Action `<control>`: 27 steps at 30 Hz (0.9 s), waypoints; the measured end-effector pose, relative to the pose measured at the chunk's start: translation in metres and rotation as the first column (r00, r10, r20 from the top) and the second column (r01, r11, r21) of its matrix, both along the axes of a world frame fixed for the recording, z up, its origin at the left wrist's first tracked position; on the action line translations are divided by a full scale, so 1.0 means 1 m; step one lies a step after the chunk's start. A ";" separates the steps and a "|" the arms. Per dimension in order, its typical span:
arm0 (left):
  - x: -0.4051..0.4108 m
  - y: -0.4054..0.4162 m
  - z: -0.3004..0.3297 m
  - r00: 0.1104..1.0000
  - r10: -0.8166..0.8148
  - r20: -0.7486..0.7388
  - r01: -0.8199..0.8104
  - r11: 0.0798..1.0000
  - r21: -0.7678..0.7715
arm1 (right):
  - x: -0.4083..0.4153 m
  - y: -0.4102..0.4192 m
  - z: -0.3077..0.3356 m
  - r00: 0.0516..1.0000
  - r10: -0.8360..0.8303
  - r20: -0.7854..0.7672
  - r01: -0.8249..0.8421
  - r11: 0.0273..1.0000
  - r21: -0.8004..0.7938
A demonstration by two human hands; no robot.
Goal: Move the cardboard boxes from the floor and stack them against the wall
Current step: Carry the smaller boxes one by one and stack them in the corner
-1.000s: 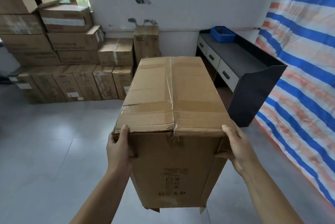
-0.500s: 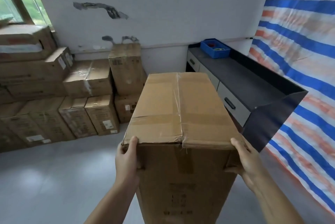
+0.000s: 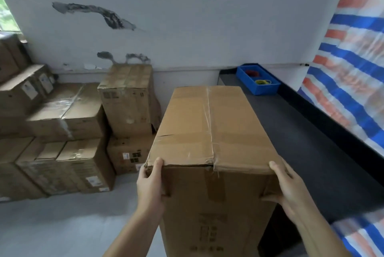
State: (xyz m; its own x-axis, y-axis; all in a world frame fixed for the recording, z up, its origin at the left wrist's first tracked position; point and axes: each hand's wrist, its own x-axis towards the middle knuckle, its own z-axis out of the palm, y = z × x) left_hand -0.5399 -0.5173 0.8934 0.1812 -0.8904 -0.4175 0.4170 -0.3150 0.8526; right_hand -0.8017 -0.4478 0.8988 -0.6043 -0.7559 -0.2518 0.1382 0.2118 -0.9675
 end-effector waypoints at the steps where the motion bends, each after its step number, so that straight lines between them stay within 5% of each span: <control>1: -0.012 -0.024 0.001 1.000 0.017 -0.008 -0.017 1.000 0.000 | -0.012 -0.026 0.004 1.000 0.013 -0.006 -0.013 1.000 0.005; 13: -0.069 -0.325 -0.035 0.990 0.141 -0.017 -0.141 0.990 0.024 | -0.070 -0.358 -0.013 0.987 0.128 -0.094 -0.124 0.991 0.038; 19: -0.073 -0.500 -0.073 0.975 0.220 0.033 -0.222 0.972 0.079 | -0.072 -0.542 -0.054 0.993 0.082 0.080 -0.097 0.972 0.214; 27: -0.075 -0.621 -0.144 0.952 0.271 0.144 -0.294 0.939 0.178 | -0.073 -0.669 -0.157 0.967 0.034 0.251 -0.101 0.962 0.255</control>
State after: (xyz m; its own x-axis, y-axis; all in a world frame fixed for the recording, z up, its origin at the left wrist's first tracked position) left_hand -0.6154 -1.1378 0.7491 0.4703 -0.6989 -0.5389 0.4155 -0.3633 0.8339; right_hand -0.8742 -1.1167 0.7418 -0.4498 -0.6792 -0.5800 0.3377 0.4718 -0.8145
